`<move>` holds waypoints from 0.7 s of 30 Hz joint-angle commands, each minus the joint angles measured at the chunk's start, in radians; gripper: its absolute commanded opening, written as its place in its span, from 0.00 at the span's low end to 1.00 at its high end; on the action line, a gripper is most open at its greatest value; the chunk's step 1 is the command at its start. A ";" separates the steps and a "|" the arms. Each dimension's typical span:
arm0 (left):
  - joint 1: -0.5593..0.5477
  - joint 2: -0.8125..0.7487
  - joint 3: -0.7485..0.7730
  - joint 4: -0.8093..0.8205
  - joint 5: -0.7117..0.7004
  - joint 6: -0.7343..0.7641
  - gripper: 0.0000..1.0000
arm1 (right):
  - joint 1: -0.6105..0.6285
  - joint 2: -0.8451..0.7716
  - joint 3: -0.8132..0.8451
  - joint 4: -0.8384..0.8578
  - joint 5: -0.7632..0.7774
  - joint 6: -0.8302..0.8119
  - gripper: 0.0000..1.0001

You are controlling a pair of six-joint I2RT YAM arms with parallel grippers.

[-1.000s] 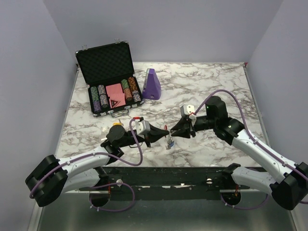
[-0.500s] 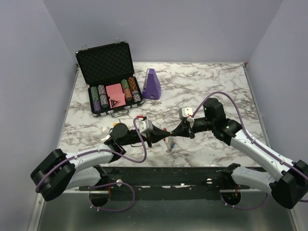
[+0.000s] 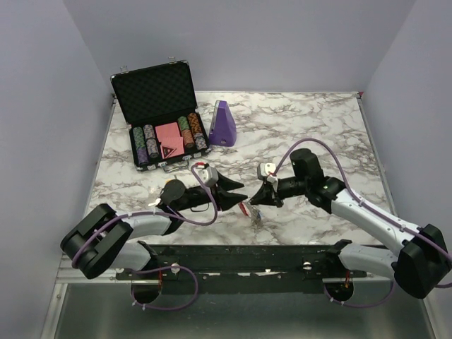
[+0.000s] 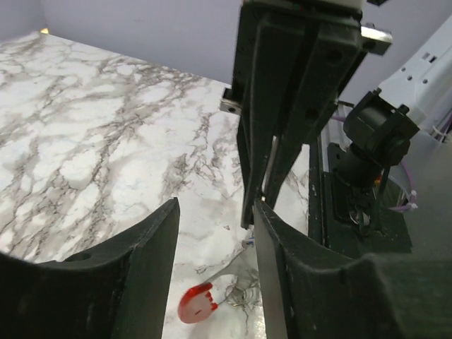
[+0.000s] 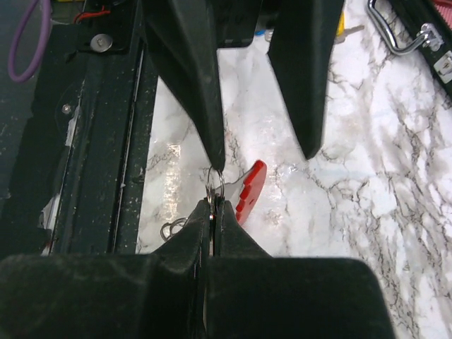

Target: Put the keys on the keyring

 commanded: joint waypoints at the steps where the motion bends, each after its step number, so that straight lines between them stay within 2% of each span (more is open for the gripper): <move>1: 0.065 0.019 -0.041 0.185 -0.005 -0.094 0.57 | 0.009 0.028 -0.020 -0.004 0.022 -0.003 0.00; 5: 0.114 0.048 -0.049 0.190 0.041 -0.132 0.59 | 0.007 0.057 -0.015 -0.007 0.062 -0.009 0.00; 9: 0.128 0.082 -0.063 0.203 0.097 -0.146 0.53 | 0.007 0.092 0.000 -0.006 0.065 -0.009 0.00; 14: 0.125 0.146 -0.112 0.373 0.185 -0.125 0.46 | 0.006 0.117 0.025 -0.006 0.056 0.000 0.00; 17: 0.125 0.185 -0.103 0.414 0.241 -0.131 0.40 | -0.008 0.121 0.038 -0.004 0.047 0.020 0.00; 21: 0.099 0.215 -0.089 0.417 0.233 -0.111 0.40 | -0.025 0.120 0.055 -0.007 -0.014 0.042 0.00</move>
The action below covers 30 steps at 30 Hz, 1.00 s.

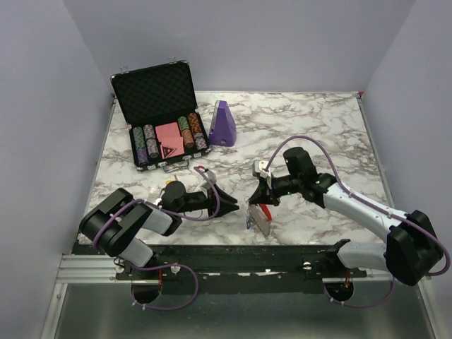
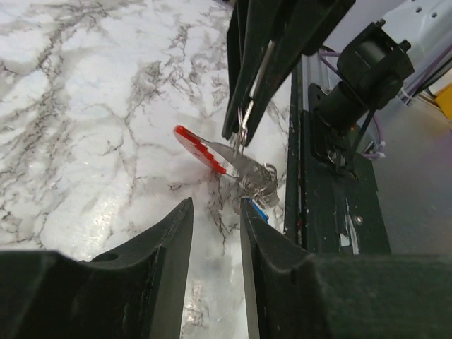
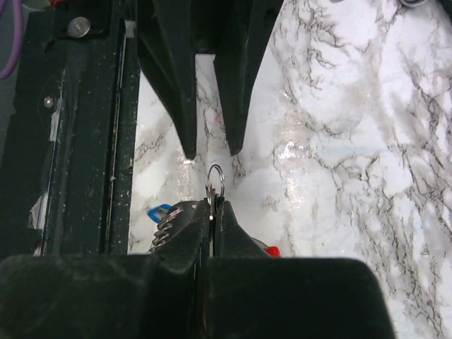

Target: Put the keys on the keyring

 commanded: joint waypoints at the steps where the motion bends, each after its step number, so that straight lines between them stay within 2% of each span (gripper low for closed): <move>1: -0.030 0.029 0.011 0.277 0.052 0.030 0.41 | -0.016 -0.001 0.052 -0.016 -0.066 0.027 0.00; 16: -0.082 0.032 0.068 0.278 -0.022 0.035 0.41 | -0.016 -0.007 0.052 -0.004 -0.094 0.044 0.01; 21: -0.089 0.030 0.077 0.277 -0.037 0.035 0.35 | -0.018 -0.013 0.049 -0.001 -0.103 0.050 0.01; 28: -0.093 0.023 0.080 0.272 -0.062 0.046 0.34 | -0.016 -0.013 0.049 0.001 -0.106 0.054 0.01; 30: -0.093 0.021 0.083 0.263 -0.060 0.047 0.30 | -0.016 -0.013 0.049 0.001 -0.107 0.057 0.01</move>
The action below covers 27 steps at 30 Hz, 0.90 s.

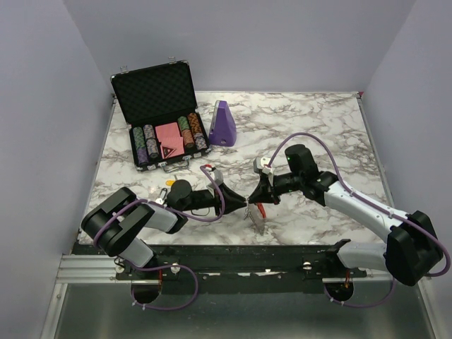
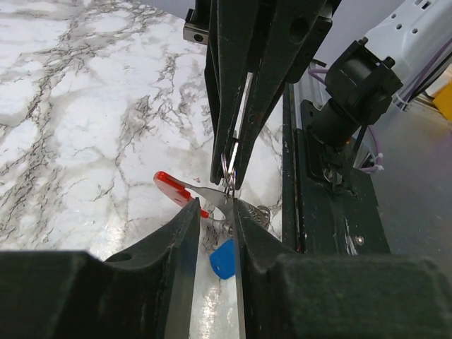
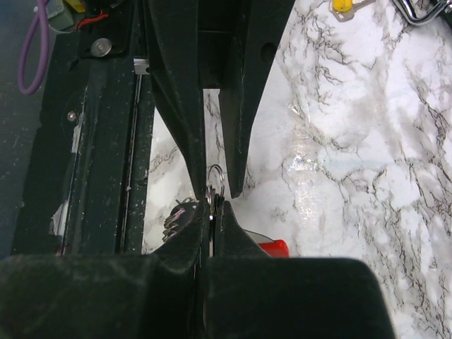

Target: Put the keys on the keyring

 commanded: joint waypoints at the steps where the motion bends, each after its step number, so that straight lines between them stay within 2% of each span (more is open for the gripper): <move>1: -0.008 -0.002 0.016 0.250 -0.018 0.026 0.27 | -0.002 -0.012 0.022 0.005 -0.043 0.015 0.01; 4: -0.008 -0.002 0.020 0.246 -0.013 0.024 0.23 | -0.002 -0.012 0.023 0.005 -0.045 0.016 0.01; 13: -0.011 0.005 0.031 0.271 0.002 0.006 0.22 | -0.002 -0.009 0.022 0.013 -0.046 0.022 0.01; 15: -0.011 0.008 0.036 0.273 0.010 0.004 0.12 | -0.001 -0.010 0.022 0.014 -0.046 0.025 0.01; 16: -0.011 0.008 0.039 0.271 0.014 0.001 0.03 | -0.002 -0.010 0.020 0.016 -0.048 0.027 0.01; 17: -0.011 0.008 0.042 0.271 0.016 -0.002 0.00 | -0.001 -0.009 0.022 0.016 -0.049 0.028 0.01; 21: -0.012 0.008 0.043 0.271 0.016 -0.002 0.00 | -0.004 -0.012 0.020 0.019 -0.051 0.033 0.01; 25: -0.015 -0.009 0.027 0.271 -0.002 0.020 0.00 | -0.002 -0.013 0.020 0.016 -0.045 0.035 0.08; 27: -0.017 -0.018 0.014 0.273 -0.018 0.037 0.00 | -0.002 -0.015 0.023 0.014 -0.042 0.033 0.15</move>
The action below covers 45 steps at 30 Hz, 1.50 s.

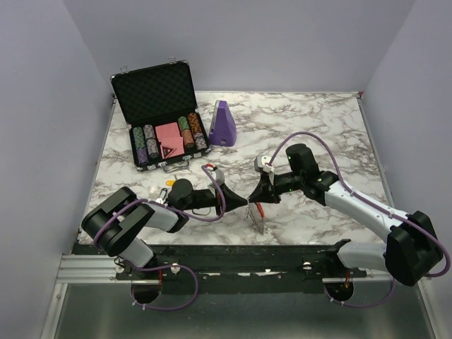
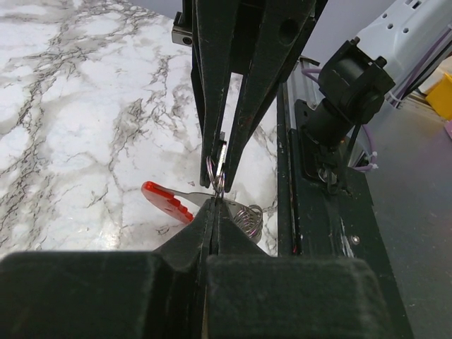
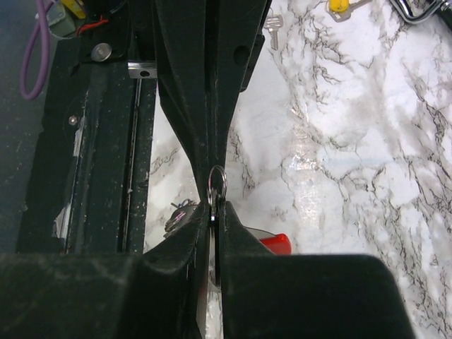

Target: Put the keys on the keyring

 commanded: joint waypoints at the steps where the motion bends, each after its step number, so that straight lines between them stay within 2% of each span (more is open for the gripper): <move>1: -0.012 -0.024 -0.009 0.279 -0.031 0.047 0.00 | 0.008 -0.014 0.022 0.006 -0.028 0.011 0.20; 6: -0.015 -0.032 -0.022 0.276 -0.039 0.057 0.00 | 0.006 -0.011 0.034 0.003 -0.011 0.014 0.42; 11: -0.014 -0.030 -0.023 0.260 -0.037 0.057 0.00 | 0.002 -0.014 0.065 -0.031 0.004 0.000 0.51; 14: -0.015 -0.027 -0.026 0.262 -0.034 0.057 0.00 | -0.009 -0.017 0.089 -0.065 0.011 -0.020 0.53; 21: -0.014 -0.022 -0.038 0.274 -0.030 0.050 0.00 | -0.040 -0.017 0.134 -0.161 0.012 -0.075 0.52; 23: -0.014 -0.022 -0.040 0.276 -0.034 0.047 0.00 | -0.040 -0.013 0.148 -0.256 -0.026 -0.176 0.49; 25: -0.014 -0.021 -0.042 0.280 -0.034 0.046 0.00 | -0.040 -0.013 0.138 -0.330 -0.035 -0.259 0.40; 28: -0.015 -0.025 -0.042 0.280 -0.036 0.046 0.00 | -0.040 -0.007 0.123 -0.338 -0.016 -0.255 0.22; 29: -0.014 -0.024 -0.042 0.279 -0.037 0.044 0.00 | -0.040 -0.008 0.117 -0.329 -0.022 -0.246 0.19; 35: -0.014 -0.030 -0.045 0.280 -0.039 0.041 0.00 | -0.040 0.001 0.080 -0.266 -0.046 -0.227 0.19; 45: -0.014 -0.032 -0.042 0.279 -0.042 0.040 0.00 | -0.015 0.021 0.040 -0.163 -0.054 -0.158 0.31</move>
